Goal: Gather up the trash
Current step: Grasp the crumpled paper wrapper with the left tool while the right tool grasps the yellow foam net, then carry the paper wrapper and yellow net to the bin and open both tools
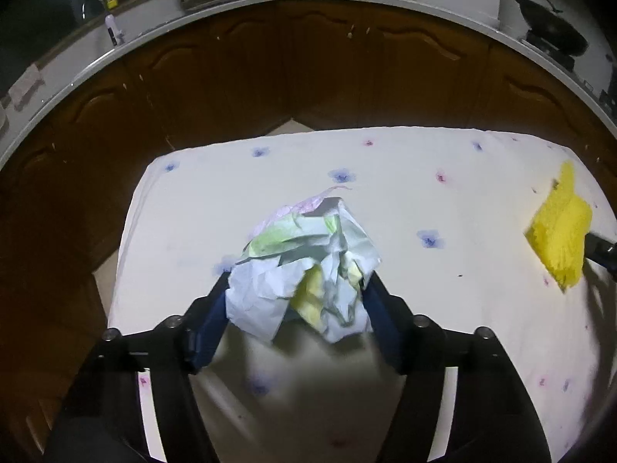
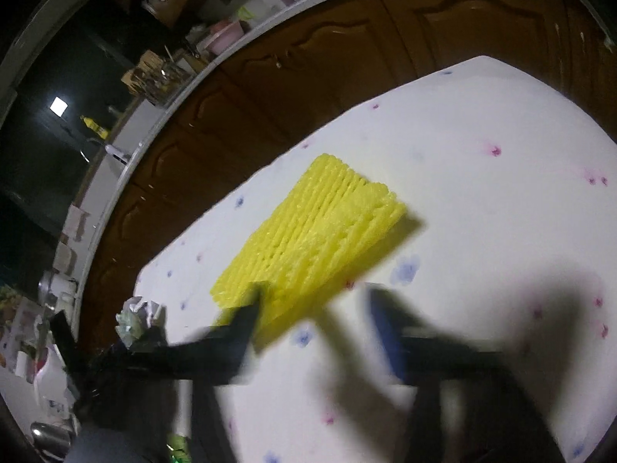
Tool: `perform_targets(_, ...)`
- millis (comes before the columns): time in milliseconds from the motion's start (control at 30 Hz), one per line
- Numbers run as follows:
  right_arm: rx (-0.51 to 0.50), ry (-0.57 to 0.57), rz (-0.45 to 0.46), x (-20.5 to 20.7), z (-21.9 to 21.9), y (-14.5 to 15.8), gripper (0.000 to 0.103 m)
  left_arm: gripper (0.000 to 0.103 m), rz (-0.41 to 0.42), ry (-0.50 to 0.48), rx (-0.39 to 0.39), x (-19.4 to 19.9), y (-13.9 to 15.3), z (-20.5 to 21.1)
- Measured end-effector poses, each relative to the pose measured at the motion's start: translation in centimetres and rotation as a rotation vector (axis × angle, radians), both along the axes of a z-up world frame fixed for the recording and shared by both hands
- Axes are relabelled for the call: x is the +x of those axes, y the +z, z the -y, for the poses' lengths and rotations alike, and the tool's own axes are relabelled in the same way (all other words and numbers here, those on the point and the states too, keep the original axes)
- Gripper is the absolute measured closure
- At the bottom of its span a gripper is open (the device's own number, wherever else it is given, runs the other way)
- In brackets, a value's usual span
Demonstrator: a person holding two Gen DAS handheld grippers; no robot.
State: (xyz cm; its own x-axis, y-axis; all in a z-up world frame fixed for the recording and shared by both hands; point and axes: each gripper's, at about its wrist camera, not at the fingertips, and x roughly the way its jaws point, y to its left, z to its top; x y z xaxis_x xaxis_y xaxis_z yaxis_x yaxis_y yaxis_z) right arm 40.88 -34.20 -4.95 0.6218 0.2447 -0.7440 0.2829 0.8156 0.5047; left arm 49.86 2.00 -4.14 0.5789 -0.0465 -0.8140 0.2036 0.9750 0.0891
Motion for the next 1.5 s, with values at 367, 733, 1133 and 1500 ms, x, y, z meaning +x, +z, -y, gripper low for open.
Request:
perform_targets(367,0.001,0.066,0.11,-3.9,1.0,2.7,0.103,0.055,0.058,-0.054,-0.125,-4.4,4.1,-1.0)
perform_targets(733,0.069,-0.055,0.111,-1.8,1.1,1.7,0.01,0.055,0.127,-0.053,-0.235,-8.8,8.9,-2.1)
perform_targets(1133,0.041,-0.018,0.07,-0.8,1.2,1.6,0.092,0.055,0.144,-0.182,-0.273,-13.0,11.4,3.2)
perform_targets(1500,0.027,-0.084,0.192,-16.0,12.5,6.8,0.092,0.055,0.103,-0.431,-0.35,-19.1,12.3,17.1)
